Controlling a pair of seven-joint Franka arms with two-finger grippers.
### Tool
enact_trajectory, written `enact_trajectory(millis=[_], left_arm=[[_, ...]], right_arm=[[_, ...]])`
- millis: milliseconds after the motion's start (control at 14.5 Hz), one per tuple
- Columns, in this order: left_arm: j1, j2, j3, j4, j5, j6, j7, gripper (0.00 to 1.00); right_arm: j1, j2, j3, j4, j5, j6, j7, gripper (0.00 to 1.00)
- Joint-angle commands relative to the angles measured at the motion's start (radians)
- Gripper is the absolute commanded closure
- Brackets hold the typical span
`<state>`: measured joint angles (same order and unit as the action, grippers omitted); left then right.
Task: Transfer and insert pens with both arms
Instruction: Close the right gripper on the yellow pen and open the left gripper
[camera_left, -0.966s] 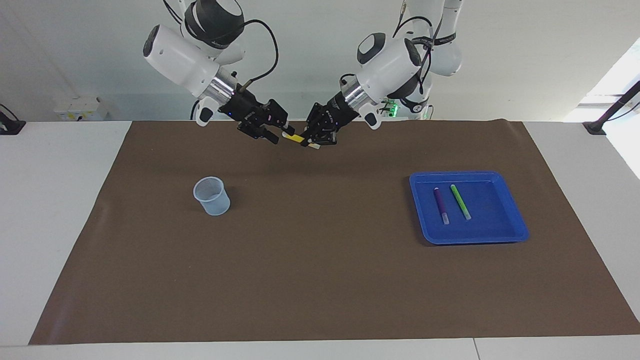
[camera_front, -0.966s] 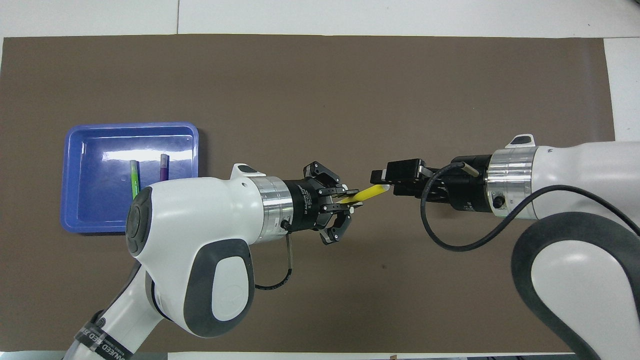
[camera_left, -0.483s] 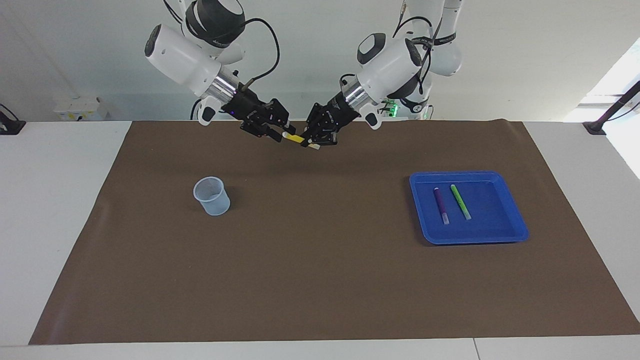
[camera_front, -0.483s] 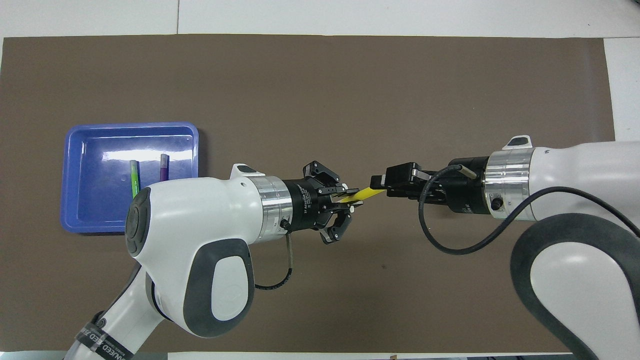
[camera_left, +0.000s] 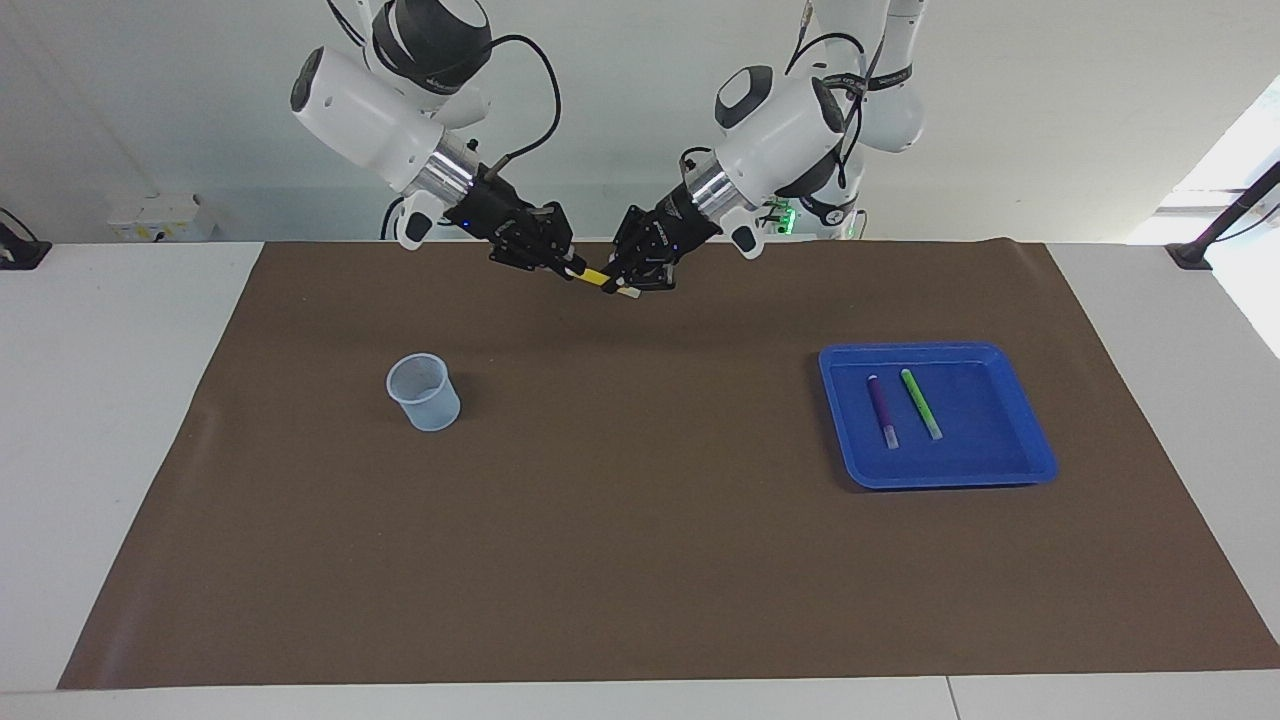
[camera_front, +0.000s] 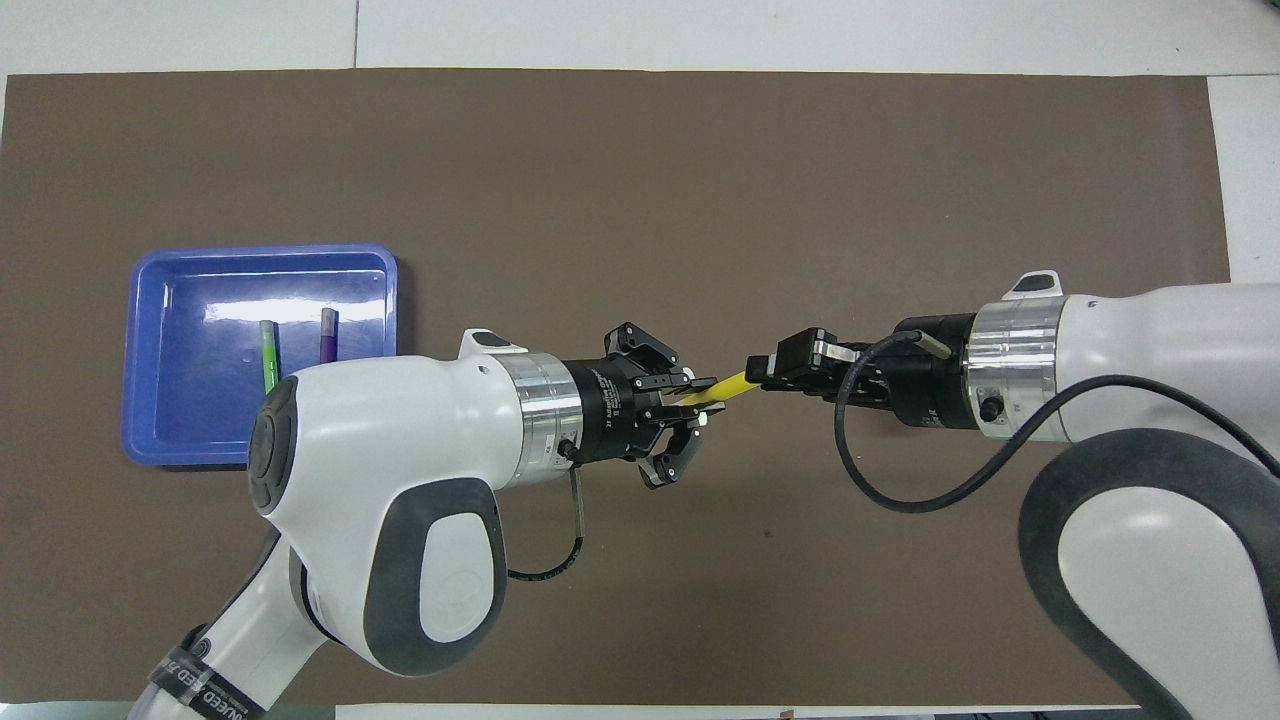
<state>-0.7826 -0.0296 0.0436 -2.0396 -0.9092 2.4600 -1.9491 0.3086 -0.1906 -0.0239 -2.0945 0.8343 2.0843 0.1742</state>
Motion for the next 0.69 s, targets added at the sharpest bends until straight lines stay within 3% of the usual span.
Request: enact_trajectory(millis=[0, 69, 138, 207, 621], left_arm=[[-0.017, -0.029, 0.009, -0.031, -0.033, 0.031, -0.004, 1.0], [-0.017, -0.03, 0.01, -0.031, -0.031, 0.037, -0.004, 1.0], [-0.017, -0.032, 0.01, -0.027, -0.033, 0.039, -0.005, 0.28], [-0.017, -0.038, 0.01, -0.03, -0.033, 0.037, -0.005, 0.0], [-0.006, -0.039, 0.013, -0.03, -0.031, 0.028, 0.002, 0.0]], right_arm=[[0.006, -0.015, 0.007, -0.004, 0.012, -0.012, 0.007, 1.0], [0.004, -0.013, 0.007, -0.002, 0.012, -0.012, 0.008, 1.0], [0.004, -0.013, 0.007, -0.001, 0.012, -0.012, 0.008, 1.0], [0.004, -0.013, 0.007, 0.007, 0.012, -0.012, 0.011, 1.0], [-0.048, 0.009, 0.002, 0.071, -0.016, -0.116, 0.014, 1.0]])
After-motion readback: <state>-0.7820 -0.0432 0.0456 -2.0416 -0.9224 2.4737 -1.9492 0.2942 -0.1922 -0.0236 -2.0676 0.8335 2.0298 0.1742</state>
